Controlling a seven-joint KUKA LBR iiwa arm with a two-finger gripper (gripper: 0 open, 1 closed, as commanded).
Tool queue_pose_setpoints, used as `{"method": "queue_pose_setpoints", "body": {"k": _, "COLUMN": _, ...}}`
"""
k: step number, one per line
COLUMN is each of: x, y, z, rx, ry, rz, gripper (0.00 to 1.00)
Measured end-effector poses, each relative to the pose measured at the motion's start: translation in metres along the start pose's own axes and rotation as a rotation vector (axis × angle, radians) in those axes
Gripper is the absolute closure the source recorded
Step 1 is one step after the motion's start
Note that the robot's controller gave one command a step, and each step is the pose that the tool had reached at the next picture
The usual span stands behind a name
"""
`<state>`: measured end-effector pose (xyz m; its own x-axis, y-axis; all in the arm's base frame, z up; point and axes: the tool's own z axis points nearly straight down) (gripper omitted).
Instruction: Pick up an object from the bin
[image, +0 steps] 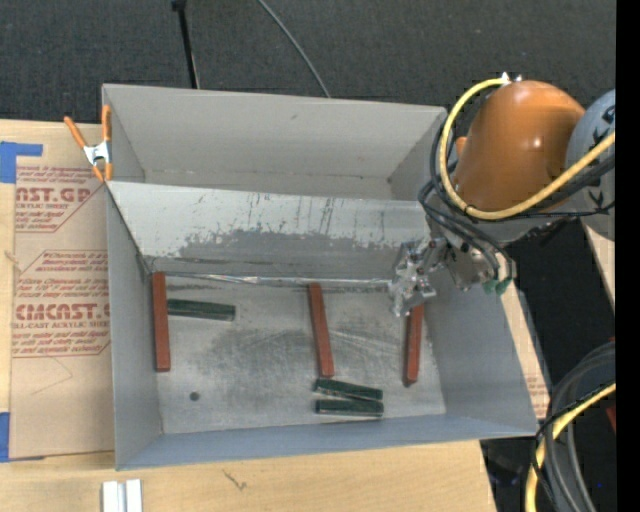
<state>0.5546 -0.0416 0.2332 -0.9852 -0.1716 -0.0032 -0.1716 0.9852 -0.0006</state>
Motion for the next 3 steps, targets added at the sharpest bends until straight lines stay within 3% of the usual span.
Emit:
{"method": "queue_pose_setpoints", "body": {"k": 1, "x": 0.000, "y": 0.000, "z": 0.001, "rx": 0.000, "ry": -0.002, "rz": -0.004, "gripper": 1.00}}
{"method": "queue_pose_setpoints", "body": {"k": 2, "x": -0.004, "y": -0.012, "z": 0.000, "rx": -0.007, "ry": 0.014, "rz": -0.235, "gripper": 1.00}}
{"method": "queue_pose_setpoints", "body": {"k": 3, "x": 0.009, "y": -0.008, "z": -0.001, "rx": 0.006, "ry": -0.012, "rz": -0.410, "gripper": 1.00}}
